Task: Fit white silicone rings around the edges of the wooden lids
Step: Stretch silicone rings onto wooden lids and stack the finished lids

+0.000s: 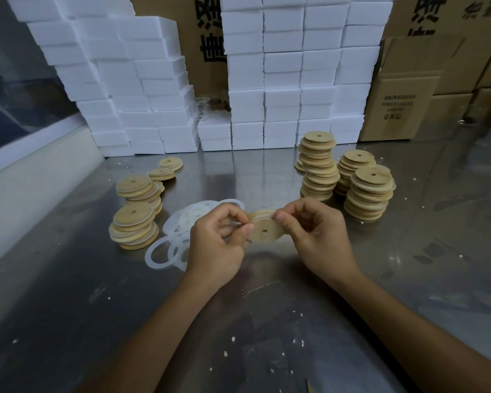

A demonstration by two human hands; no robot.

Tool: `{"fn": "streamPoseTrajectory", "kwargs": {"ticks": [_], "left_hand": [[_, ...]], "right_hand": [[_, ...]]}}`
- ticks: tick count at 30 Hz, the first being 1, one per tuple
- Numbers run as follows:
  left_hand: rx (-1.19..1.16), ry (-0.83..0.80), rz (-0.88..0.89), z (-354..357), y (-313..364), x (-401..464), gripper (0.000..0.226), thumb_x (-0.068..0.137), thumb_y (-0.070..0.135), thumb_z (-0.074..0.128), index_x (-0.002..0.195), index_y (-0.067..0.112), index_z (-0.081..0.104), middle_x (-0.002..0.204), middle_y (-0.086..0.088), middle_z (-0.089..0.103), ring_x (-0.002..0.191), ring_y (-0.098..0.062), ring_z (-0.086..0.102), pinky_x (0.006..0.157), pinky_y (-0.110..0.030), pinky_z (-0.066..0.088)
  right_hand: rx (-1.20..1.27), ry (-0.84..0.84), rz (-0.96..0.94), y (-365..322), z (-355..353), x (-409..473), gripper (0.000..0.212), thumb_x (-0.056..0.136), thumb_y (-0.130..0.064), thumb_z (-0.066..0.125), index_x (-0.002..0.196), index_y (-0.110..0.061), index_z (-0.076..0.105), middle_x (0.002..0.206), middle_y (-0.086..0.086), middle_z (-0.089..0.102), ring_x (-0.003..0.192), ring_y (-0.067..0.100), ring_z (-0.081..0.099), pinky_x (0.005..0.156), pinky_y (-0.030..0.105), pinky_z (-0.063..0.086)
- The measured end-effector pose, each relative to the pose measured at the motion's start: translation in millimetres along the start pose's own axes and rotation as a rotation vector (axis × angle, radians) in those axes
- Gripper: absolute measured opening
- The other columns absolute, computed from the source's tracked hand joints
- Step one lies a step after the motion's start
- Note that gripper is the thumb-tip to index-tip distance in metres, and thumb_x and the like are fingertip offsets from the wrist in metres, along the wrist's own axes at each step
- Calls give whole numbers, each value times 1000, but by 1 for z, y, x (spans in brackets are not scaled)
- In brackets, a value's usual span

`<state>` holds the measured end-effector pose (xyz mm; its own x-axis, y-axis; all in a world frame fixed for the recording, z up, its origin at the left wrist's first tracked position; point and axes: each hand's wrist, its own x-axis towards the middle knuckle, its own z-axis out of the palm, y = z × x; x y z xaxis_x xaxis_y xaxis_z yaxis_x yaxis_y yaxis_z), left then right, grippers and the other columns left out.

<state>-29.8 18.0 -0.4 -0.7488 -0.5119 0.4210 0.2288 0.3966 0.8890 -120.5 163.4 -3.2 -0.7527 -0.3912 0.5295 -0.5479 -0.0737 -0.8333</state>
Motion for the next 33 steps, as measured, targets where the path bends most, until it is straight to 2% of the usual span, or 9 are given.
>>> {"fn": "streamPoseTrajectory", "kwargs": {"ticks": [4,11,18,20,23,25,28,30,33], "left_hand": [[-100,7,-82,-1,0,0,21,83,-8,68,76,10,60,79,8,70,80,-16,73,61,-30,60],[-211,17,-193,1,3,-2,18,84,-9,67,78,6,61,87,-8,71,82,-22,74,63,-33,61],[-432,23,-376,-1,3,1,14,88,-8,61,82,4,57,91,-13,72,86,-26,74,69,-37,60],[-441,-4,-407,-2,2,1,15,89,-7,60,82,5,58,88,-11,74,86,-25,74,69,-36,61],[-245,-24,-297,-1,0,0,16,86,-4,67,81,10,61,87,-5,73,86,-21,73,68,-35,61],[-25,-19,-98,0,-1,-1,18,84,1,71,78,15,63,83,3,70,85,-16,71,69,-27,59],[243,10,178,-2,0,1,21,81,3,74,75,18,62,79,7,63,78,-9,62,73,-19,51],[229,1,193,-4,0,1,24,82,0,72,74,20,61,75,7,60,73,-12,60,69,-25,53],[50,-40,23,-5,4,0,25,87,-2,67,75,19,61,64,6,62,61,-12,63,55,-35,59]], "right_hand": [[19,-65,37,3,1,-1,5,88,-7,70,84,-9,68,78,7,71,73,26,69,70,39,59],[-61,-73,21,4,-1,0,10,92,-8,65,83,-7,65,73,6,68,71,28,66,69,51,56],[81,-74,89,0,3,-3,12,87,-9,72,88,-16,63,82,6,73,76,23,71,70,43,61],[22,-70,40,0,3,-4,14,87,-7,72,90,-17,63,84,-2,73,77,16,71,70,37,60],[-170,-34,-143,-3,2,-5,11,89,-7,70,91,-17,66,84,-15,70,78,6,66,66,24,54],[-238,-34,-222,-4,2,-4,8,89,-5,68,91,-12,68,84,-13,69,78,6,64,66,24,51],[-261,-57,-220,-5,0,-3,6,89,-4,68,91,-9,68,84,-11,67,78,6,62,67,21,50],[-247,-57,-201,-4,0,-3,3,90,-6,68,91,-9,68,84,-14,66,78,6,62,67,19,50],[-153,-35,-126,-4,2,-4,4,91,-14,70,92,-14,66,81,-12,68,77,9,66,64,25,54]]}}
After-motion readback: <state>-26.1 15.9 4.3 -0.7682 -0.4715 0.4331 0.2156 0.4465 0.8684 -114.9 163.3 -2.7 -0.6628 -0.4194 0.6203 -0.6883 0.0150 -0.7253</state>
